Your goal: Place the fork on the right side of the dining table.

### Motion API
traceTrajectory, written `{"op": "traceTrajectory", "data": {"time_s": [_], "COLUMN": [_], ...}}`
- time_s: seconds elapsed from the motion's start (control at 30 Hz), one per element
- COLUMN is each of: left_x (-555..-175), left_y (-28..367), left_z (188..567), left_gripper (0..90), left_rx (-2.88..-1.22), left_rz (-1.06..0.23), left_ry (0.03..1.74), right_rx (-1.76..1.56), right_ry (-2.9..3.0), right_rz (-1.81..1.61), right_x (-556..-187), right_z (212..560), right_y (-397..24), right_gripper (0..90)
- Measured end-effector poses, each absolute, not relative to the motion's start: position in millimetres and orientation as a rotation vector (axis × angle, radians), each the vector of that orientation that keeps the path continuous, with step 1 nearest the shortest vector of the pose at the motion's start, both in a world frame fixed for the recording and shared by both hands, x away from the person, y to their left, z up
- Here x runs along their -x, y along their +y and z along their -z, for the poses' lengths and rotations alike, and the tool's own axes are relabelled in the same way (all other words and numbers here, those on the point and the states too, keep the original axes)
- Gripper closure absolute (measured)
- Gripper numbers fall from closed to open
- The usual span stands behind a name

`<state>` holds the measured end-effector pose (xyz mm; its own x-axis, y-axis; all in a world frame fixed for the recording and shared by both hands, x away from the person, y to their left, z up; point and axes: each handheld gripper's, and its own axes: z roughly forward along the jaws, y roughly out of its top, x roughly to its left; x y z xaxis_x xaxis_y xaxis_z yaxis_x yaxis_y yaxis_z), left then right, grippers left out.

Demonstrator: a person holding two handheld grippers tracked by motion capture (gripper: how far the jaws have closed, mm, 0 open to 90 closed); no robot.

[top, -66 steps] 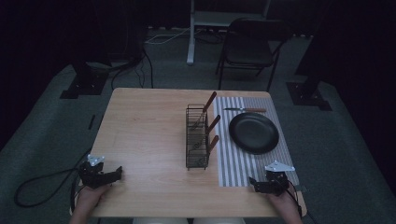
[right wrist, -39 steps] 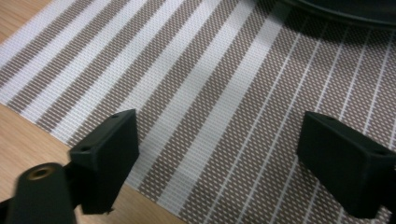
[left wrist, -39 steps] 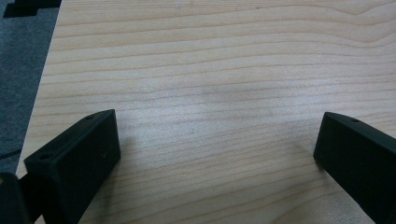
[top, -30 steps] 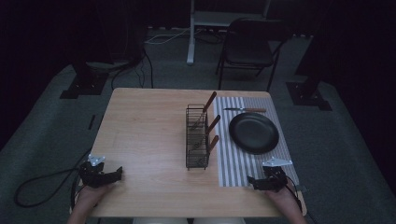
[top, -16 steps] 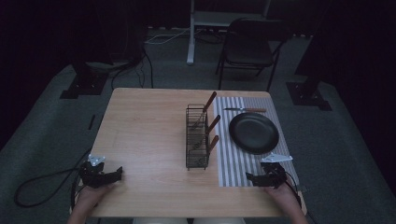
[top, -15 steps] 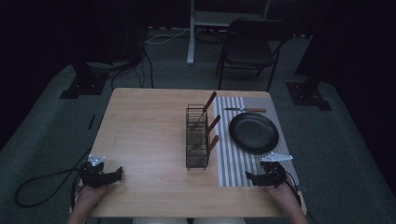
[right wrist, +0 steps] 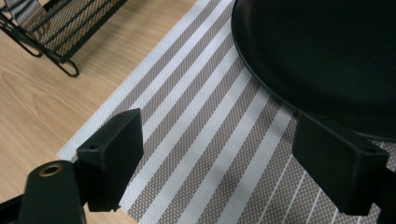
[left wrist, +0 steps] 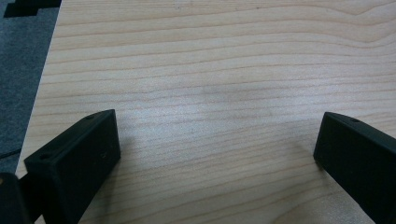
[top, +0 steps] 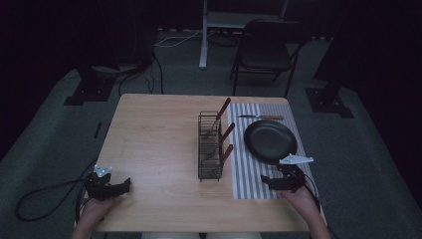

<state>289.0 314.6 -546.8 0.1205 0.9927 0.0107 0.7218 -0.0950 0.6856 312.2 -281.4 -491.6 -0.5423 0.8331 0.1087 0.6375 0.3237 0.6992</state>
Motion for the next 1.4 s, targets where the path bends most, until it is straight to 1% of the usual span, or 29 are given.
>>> {"op": "traceTrajectory", "data": {"time_s": [0.33, 0.7, 1.13, 1.4], "left_x": [-289.0, -289.0, -289.0, -289.0], "left_y": [314.6, 314.6, 314.6, 314.6], "left_z": [546.8, 546.8, 546.8, 546.8], "left_gripper": [0.6, 0.6, 0.6, 0.6], "left_rx": [-1.877, -1.877, -1.877, -1.877], "left_rz": [-0.669, -0.668, -0.668, -0.668], "left_ry": [1.654, 1.654, 1.654, 1.654], "right_rx": [-1.309, -1.286, -1.278, -1.262], "right_ry": [2.322, 2.306, 2.298, 2.281], "right_rz": [-1.042, -1.070, -1.102, -1.122], "right_x": [-321.9, -340.4, -358.4, -369.0], "right_z": [486.7, 466.5, 462.4, 452.2], "right_y": [-277.3, -273.1, -263.9, -256.3], "right_gripper": [17.9, 18.0, 18.1, 18.1]}}
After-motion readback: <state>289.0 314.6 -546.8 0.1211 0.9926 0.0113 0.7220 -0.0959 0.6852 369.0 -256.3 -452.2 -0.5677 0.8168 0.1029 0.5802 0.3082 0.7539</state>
